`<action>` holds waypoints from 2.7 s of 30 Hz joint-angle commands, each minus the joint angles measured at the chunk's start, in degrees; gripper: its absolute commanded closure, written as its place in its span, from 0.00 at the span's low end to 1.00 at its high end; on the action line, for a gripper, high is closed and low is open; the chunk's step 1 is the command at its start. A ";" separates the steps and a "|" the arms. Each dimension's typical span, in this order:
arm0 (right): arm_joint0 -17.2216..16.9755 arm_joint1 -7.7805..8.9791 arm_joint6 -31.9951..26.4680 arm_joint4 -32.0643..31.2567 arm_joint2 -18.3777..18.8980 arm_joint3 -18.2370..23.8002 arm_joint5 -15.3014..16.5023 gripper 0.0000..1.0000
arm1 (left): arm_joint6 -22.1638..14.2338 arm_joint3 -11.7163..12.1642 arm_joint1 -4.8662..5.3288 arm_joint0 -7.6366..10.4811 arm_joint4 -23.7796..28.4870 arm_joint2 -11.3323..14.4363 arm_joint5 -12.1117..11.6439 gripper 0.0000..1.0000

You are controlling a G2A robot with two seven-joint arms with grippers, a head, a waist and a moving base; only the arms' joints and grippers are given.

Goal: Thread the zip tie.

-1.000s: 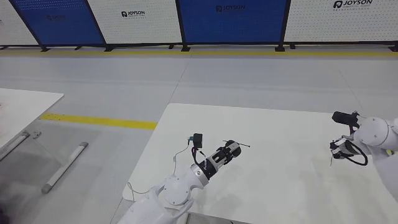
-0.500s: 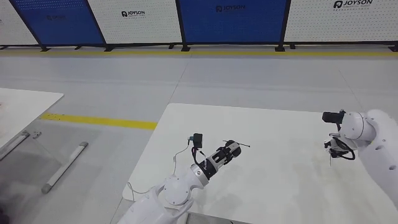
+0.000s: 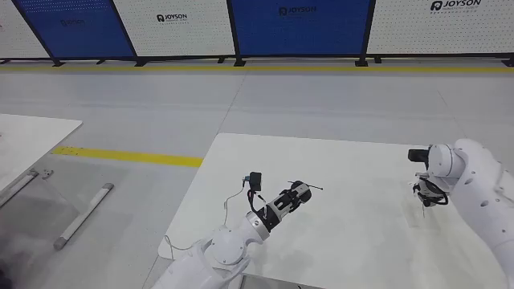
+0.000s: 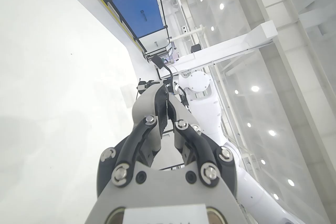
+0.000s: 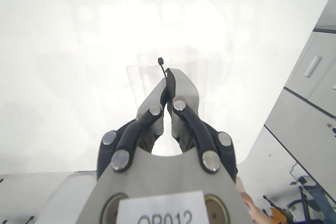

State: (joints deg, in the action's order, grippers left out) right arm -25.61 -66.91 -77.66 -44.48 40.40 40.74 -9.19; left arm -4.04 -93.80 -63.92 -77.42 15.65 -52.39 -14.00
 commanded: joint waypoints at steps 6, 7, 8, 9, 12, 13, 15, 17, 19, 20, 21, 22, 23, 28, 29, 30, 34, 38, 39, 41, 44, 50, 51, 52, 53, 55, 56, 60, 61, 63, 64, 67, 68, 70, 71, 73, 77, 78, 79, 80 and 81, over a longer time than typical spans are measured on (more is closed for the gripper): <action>-0.89 -0.47 0.09 -1.39 -0.49 0.23 0.01 1.00 | 0.00 0.00 0.00 0.00 0.00 0.00 0.00 1.00; -1.10 -0.47 0.06 -1.50 -0.40 0.38 0.01 1.00 | 0.00 0.00 0.00 0.00 0.00 0.00 0.00 1.00; -1.29 -0.44 0.01 -1.62 -0.32 0.50 0.04 1.00 | 0.00 0.00 0.00 0.00 0.00 0.00 0.00 1.00; -1.44 -0.40 -0.02 -1.77 -0.21 0.64 0.04 1.00 | 0.00 0.00 0.00 0.00 0.00 0.00 0.00 1.00; -2.00 -0.11 -0.24 -2.24 0.37 1.18 0.10 1.00 | 0.00 0.00 0.00 0.00 0.00 0.00 0.00 1.00; -2.17 0.01 -0.32 -2.38 0.60 1.37 0.10 1.00 | 0.00 0.00 0.00 0.00 0.00 0.00 0.00 1.00; -2.59 0.31 -0.58 -2.77 1.14 1.83 0.10 0.99 | 0.00 0.00 0.00 0.00 0.00 0.00 0.00 1.00; -2.99 0.60 -0.83 -3.08 1.72 2.45 0.06 0.92 | 0.00 0.00 0.00 0.00 0.00 0.00 0.00 1.00; -3.36 0.84 -0.99 -3.30 2.22 3.03 0.04 0.87 | 0.00 0.00 0.00 0.00 0.00 0.00 0.00 1.00; -3.55 0.95 -1.11 -3.44 2.43 3.35 0.04 0.85 | 0.00 0.00 0.00 0.00 0.00 0.00 0.00 1.00; -3.78 1.08 -1.28 -3.65 2.70 3.72 -0.05 0.84 | 0.00 0.00 0.00 0.00 0.00 0.00 0.00 1.00; -3.95 1.16 -1.39 -3.75 2.90 4.01 -0.09 0.84 | 0.00 0.00 0.00 0.00 0.00 0.00 0.00 1.00; -4.11 1.24 -1.50 -3.86 3.09 4.26 -0.08 0.80 | 0.00 0.00 0.00 0.00 0.00 0.00 0.00 1.00; -4.72 1.57 -1.99 -4.43 3.99 5.18 0.06 0.73 | 0.00 0.00 0.00 0.00 0.00 0.00 0.00 1.00; -4.82 1.64 -1.99 -4.51 4.15 5.29 0.13 0.73 | 0.00 0.00 0.00 0.00 0.00 0.00 0.00 1.00; -4.91 1.72 -1.99 -4.58 4.33 5.44 0.19 0.71 | 0.00 0.00 0.00 0.00 0.00 0.00 0.00 1.00; -5.53 2.30 -1.99 -4.96 5.58 6.60 0.21 0.68 | 0.00 0.00 0.00 0.00 0.00 0.00 0.00 1.00; -6.58 3.30 -1.99 -5.11 7.68 8.40 0.22 0.68 | 0.00 0.00 0.00 0.00 0.00 0.00 0.00 1.00; -6.90 3.52 -1.99 -5.24 8.01 8.86 0.25 0.69 | 0.00 0.00 0.00 0.00 0.00 0.00 0.00 1.00; -7.59 3.87 -1.99 -5.76 8.33 9.81 -0.16 0.69 | 0.00 0.00 0.00 0.00 0.00 0.00 0.00 1.00; -8.11 3.95 -1.99 -6.11 7.85 10.47 -0.72 0.71 | 0.00 0.00 0.00 0.00 0.00 0.00 0.00 1.00; -6.34 2.99 -1.99 -4.79 5.37 7.26 -1.21 0.76 | 0.00 0.00 0.00 0.00 0.00 0.00 0.00 1.00; -5.90 2.72 -1.99 -4.90 4.65 6.45 -1.32 0.78 | 0.00 0.00 0.00 0.00 0.00 0.00 0.00 1.00; -5.24 2.30 -1.99 -4.86 3.72 5.35 -1.67 0.77 | 0.00 0.00 0.00 0.00 0.00 0.00 0.00 1.00; -4.72 1.97 -1.99 -4.57 3.09 4.52 -1.67 0.78 | 0.00 0.00 0.00 0.00 0.00 0.00 0.00 1.00; -3.37 1.20 -1.99 -4.12 1.70 2.19 -1.83 0.78 | 0.00 0.00 0.00 0.00 0.00 0.00 0.00 1.00; -2.83 0.86 -1.99 -4.02 1.08 1.29 -1.87 0.78 | 0.00 0.00 0.00 0.00 0.00 0.00 0.00 1.00; -0.84 -0.53 -1.99 -3.19 -0.83 -2.10 -1.82 0.78 | 0.00 0.00 0.00 0.00 0.00 0.00 0.00 1.00; -0.46 -0.82 -1.99 -3.05 -1.16 -2.77 -1.77 0.78 | 0.00 0.00 0.00 0.00 0.00 0.00 0.00 1.00; 0.31 -1.45 -1.99 -2.94 -1.87 -4.21 -1.73 0.78 | 0.00 0.00 0.00 0.00 0.00 0.00 0.00 1.00; 0.60 -1.70 -1.99 -2.86 -2.10 -4.76 -1.68 0.78 | 0.00 0.00 0.00 0.00 0.00 0.00 0.00 1.00; 1.43 -2.55 -1.99 -2.89 -2.90 -6.38 -1.60 0.78 | 0.00 0.00 0.00 0.00 0.00 0.00 0.00 1.00; 1.64 -2.82 -1.99 -2.98 -3.15 -6.82 -1.66 0.79 | 0.00 0.00 0.00 0.00 0.00 0.00 0.00 1.00; 2.10 -3.46 -1.99 -2.90 -3.63 -7.94 -1.61 0.80 | 0.00 0.00 0.00 0.00 0.00 0.00 0.00 1.00; 2.33 -3.72 -1.99 -2.85 -3.77 -8.49 -1.51 0.81 | 0.00 0.00 0.00 0.00 0.00 0.00 0.00 1.00; 2.79 -4.27 -1.97 -2.73 -4.00 -9.75 -1.17 0.82 | 0.00 0.00 0.00 0.00 0.00 0.00 0.00 1.00; 3.29 -5.14 -1.17 -2.60 -4.20 -12.03 -0.61 0.81 | 0.00 0.00 0.00 0.00 0.00 0.00 0.00 1.00; 3.38 -5.31 -0.93 -2.68 -4.27 -12.49 -0.53 0.81 | 0.00 0.00 0.00 0.00 0.00 0.00 0.00 1.00; 3.44 -5.49 -0.70 -2.83 -4.36 -12.94 -0.51 0.80 | 0.00 0.00 0.00 0.00 0.00 0.00 0.00 1.00; 3.54 -5.71 -0.42 -2.85 -4.39 -13.53 -0.44 0.80 | 0.00 0.00 0.00 0.00 0.00 0.00 0.00 1.00; 3.64 -5.86 -0.21 -2.77 -4.36 -13.97 -0.30 0.80 | 0.00 0.00 0.00 0.00 0.00 0.00 0.00 1.00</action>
State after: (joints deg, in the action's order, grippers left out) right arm -22.07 -72.63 -78.06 -47.30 36.02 27.21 -9.60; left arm -4.04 -93.80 -63.92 -77.42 15.65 -52.39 -14.00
